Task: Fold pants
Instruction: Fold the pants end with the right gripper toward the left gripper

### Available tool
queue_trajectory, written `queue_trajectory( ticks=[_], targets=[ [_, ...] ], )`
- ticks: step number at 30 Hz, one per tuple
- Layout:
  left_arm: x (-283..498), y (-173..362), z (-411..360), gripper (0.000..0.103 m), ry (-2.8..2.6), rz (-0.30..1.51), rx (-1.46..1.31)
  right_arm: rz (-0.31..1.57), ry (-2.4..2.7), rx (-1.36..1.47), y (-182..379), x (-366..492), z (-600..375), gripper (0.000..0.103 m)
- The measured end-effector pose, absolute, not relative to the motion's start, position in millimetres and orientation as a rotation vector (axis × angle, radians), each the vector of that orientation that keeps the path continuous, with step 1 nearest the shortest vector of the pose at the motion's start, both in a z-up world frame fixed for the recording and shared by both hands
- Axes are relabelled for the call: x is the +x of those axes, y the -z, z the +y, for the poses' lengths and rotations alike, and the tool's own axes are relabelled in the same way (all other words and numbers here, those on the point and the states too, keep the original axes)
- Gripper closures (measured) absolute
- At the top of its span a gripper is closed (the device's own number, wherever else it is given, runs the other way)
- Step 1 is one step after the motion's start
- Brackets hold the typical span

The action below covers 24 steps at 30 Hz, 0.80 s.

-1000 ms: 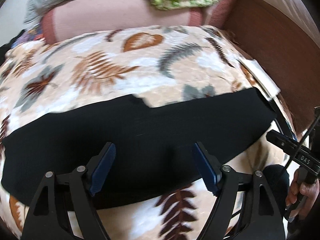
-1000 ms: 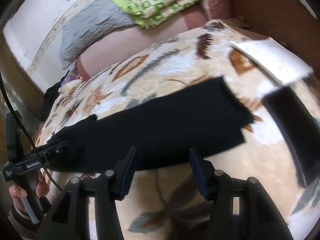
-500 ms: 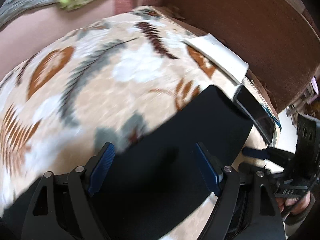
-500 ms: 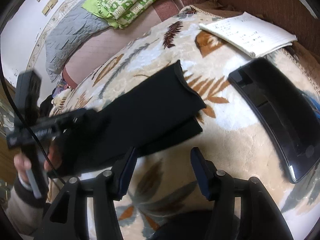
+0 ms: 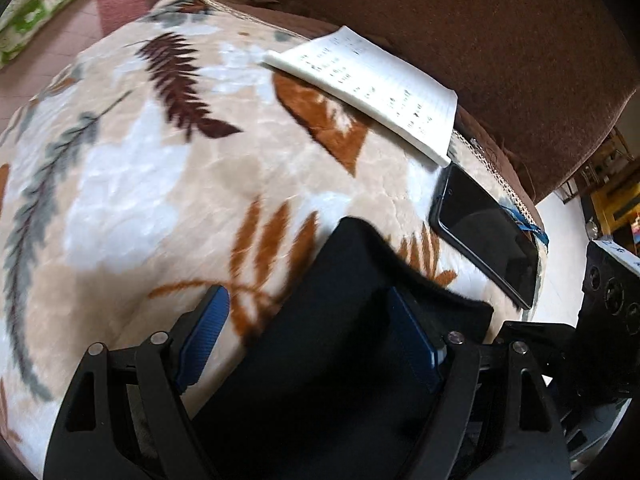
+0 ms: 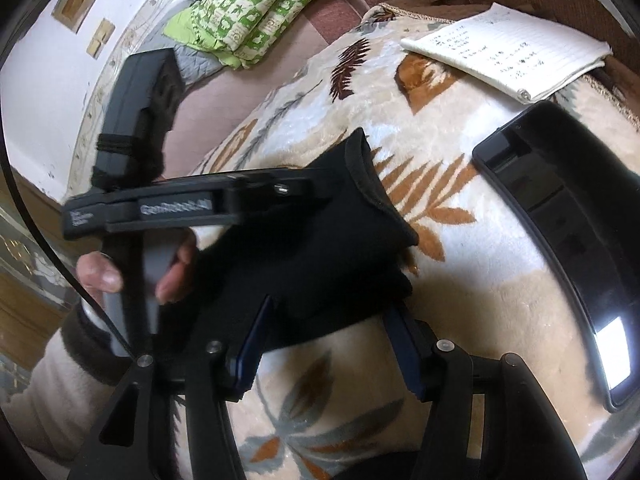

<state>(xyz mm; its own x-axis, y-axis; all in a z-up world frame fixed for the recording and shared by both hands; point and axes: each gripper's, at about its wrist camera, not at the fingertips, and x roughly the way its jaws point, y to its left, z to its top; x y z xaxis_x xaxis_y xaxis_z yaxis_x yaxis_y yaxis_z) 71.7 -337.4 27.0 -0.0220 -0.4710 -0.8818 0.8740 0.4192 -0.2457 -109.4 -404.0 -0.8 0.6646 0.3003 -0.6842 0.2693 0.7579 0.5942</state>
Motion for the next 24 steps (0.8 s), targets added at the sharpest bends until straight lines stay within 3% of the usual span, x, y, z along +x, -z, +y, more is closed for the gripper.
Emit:
queue_trajectory(
  ticks=[3,4,5,6,7,8,12,19,24],
  targets=[
    [68.7,-24.6,-337.7,0.023,1.157,1.117,0.434,0.853,-0.021,0.764,3.8,-105.2,-406.9,0.043],
    [66.8,-24.2,-336.7,0.029,1.169,1.101,0.434,0.853,-0.02,0.765,4.1,-103.6,-407.4,0.044],
    [65.0,-24.2,-335.9,0.038,1.177,1.089,0.434,0.853,-0.009,0.764,4.2,-101.9,-408.2,0.054],
    [63.7,-24.5,-335.6,0.044,1.187,1.081,0.431,0.854,0.013,0.761,4.8,-99.8,-409.2,0.08],
    [62.7,-25.5,-335.7,0.059,1.204,1.08,0.423,0.857,0.01,0.771,6.7,-97.1,-410.2,0.094],
    [62.5,-26.1,-336.1,0.071,1.215,1.088,0.415,0.853,0.008,0.781,7.5,-95.8,-410.4,0.094],
    [59.7,-41.8,-326.2,0.087,1.215,1.064,0.386,0.807,0.007,0.69,-14.9,-95.6,-397.8,0.095],
    [68.3,-104.5,-262.1,0.089,1.145,0.97,0.272,0.711,-0.104,0.492,-86.7,-90.4,-343.7,0.095],
    [90.0,-115.6,-174.0,0.088,0.99,0.994,0.147,0.726,-0.239,0.341,-100.4,-73.5,-281.6,0.094]
  ],
)
